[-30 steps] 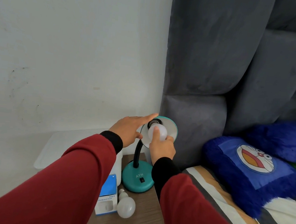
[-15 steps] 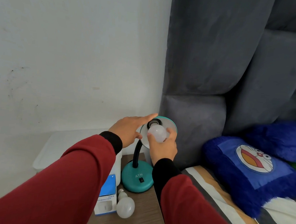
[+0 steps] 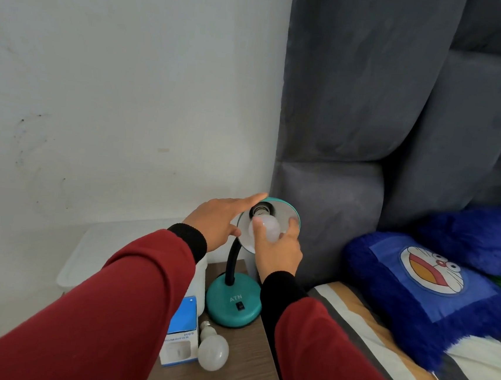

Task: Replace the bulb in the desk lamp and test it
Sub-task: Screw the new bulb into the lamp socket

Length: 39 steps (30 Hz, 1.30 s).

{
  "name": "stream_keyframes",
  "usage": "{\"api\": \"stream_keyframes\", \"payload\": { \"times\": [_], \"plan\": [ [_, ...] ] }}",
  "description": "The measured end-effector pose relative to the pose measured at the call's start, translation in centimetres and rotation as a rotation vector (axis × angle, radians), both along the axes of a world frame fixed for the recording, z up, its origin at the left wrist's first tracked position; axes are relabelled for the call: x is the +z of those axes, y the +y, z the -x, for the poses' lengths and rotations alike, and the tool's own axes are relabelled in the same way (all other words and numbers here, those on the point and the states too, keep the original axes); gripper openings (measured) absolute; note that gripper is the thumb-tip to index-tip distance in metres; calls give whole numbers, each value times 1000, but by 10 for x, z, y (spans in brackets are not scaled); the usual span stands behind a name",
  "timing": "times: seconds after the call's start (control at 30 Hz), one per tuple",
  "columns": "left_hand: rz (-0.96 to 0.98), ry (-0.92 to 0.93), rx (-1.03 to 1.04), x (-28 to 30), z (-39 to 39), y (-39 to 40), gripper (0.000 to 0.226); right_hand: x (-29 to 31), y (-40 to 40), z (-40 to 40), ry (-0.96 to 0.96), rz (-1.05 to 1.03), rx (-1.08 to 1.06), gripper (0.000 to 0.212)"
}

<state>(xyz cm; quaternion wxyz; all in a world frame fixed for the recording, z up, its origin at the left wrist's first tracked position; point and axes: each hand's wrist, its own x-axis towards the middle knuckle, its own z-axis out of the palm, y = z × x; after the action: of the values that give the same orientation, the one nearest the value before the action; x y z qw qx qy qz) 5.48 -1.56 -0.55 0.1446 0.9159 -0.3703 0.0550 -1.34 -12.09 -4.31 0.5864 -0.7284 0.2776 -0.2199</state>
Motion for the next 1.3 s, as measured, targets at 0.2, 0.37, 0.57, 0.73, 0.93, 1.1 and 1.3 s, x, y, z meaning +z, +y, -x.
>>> {"api": "stream_keyframes", "payload": {
  "times": [0.2,0.37,0.57,0.73,0.93,1.1,1.3],
  "plan": [
    [3,4,-7,0,1,-1,85,-1,-1,-1,15,-37,-1,57],
    [0,-5,-1,-1,0,-1,85,-1,2,0,-20,96,20,74],
    [-2,-13,1,-1,0,-1,84,-2,0,-2,-14,3,10,61],
    [-8,-16,-3,-2,1,-1,85,-5,0,-1,-33,148,43,61],
    [2,-13,-1,-2,1,-1,85,-5,-2,-1,-41,100,42,72],
    [0,-15,2,-2,1,-1,85,-5,-4,-2,-12,51,60,55],
    [0,-27,1,-4,0,-1,86,-4,-1,0,-39,181,101,69]
  ]
}}
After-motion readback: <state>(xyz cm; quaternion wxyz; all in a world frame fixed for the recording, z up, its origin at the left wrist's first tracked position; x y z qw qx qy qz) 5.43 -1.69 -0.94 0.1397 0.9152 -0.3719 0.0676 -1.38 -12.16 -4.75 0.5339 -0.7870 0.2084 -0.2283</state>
